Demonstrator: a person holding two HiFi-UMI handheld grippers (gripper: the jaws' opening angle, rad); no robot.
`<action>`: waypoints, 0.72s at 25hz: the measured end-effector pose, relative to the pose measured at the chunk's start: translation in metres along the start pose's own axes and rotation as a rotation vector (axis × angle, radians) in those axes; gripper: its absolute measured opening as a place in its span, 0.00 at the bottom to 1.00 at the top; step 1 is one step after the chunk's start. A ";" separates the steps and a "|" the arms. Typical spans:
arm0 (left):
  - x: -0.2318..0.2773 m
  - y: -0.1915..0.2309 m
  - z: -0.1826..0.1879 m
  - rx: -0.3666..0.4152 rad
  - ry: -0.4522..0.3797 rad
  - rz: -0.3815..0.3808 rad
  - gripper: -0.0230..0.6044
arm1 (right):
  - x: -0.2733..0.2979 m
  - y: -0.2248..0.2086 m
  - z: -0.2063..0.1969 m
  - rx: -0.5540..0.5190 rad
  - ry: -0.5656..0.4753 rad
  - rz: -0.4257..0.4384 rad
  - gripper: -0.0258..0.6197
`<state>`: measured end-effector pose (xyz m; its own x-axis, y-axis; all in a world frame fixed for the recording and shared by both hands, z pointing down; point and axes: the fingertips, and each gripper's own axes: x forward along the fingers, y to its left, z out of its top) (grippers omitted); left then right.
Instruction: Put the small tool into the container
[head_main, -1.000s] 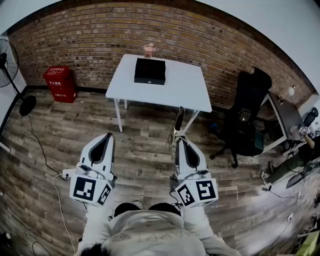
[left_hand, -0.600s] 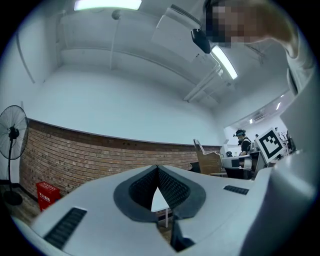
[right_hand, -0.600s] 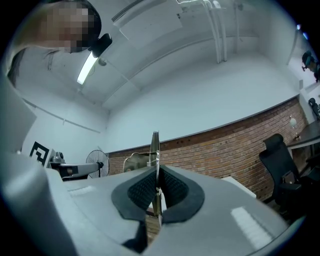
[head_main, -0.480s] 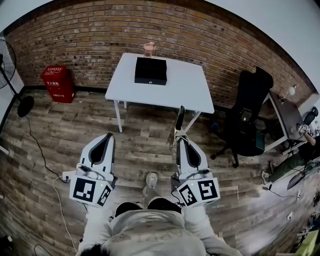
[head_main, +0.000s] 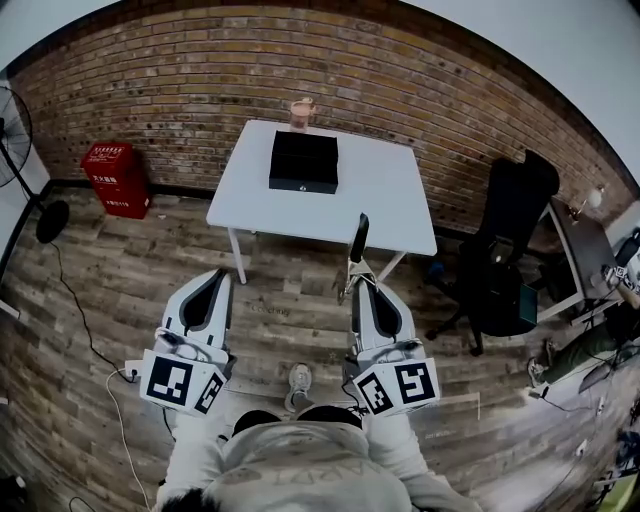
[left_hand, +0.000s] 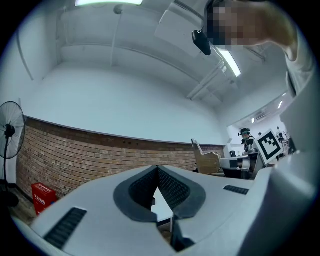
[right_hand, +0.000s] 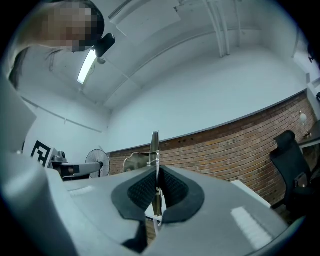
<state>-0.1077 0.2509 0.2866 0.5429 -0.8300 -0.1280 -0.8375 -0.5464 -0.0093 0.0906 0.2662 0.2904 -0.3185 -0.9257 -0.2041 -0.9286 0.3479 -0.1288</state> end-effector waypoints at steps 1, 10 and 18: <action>0.011 0.002 0.000 0.002 0.000 -0.001 0.04 | 0.009 -0.007 0.001 -0.001 -0.002 0.001 0.06; 0.101 0.027 -0.001 0.009 -0.004 0.012 0.04 | 0.087 -0.069 0.001 0.011 -0.007 0.005 0.06; 0.182 0.039 -0.008 0.014 -0.013 0.017 0.04 | 0.147 -0.127 -0.007 0.013 0.000 0.020 0.06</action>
<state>-0.0412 0.0771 0.2707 0.5277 -0.8377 -0.1408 -0.8475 -0.5304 -0.0211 0.1600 0.0849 0.2830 -0.3373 -0.9183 -0.2072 -0.9193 0.3687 -0.1375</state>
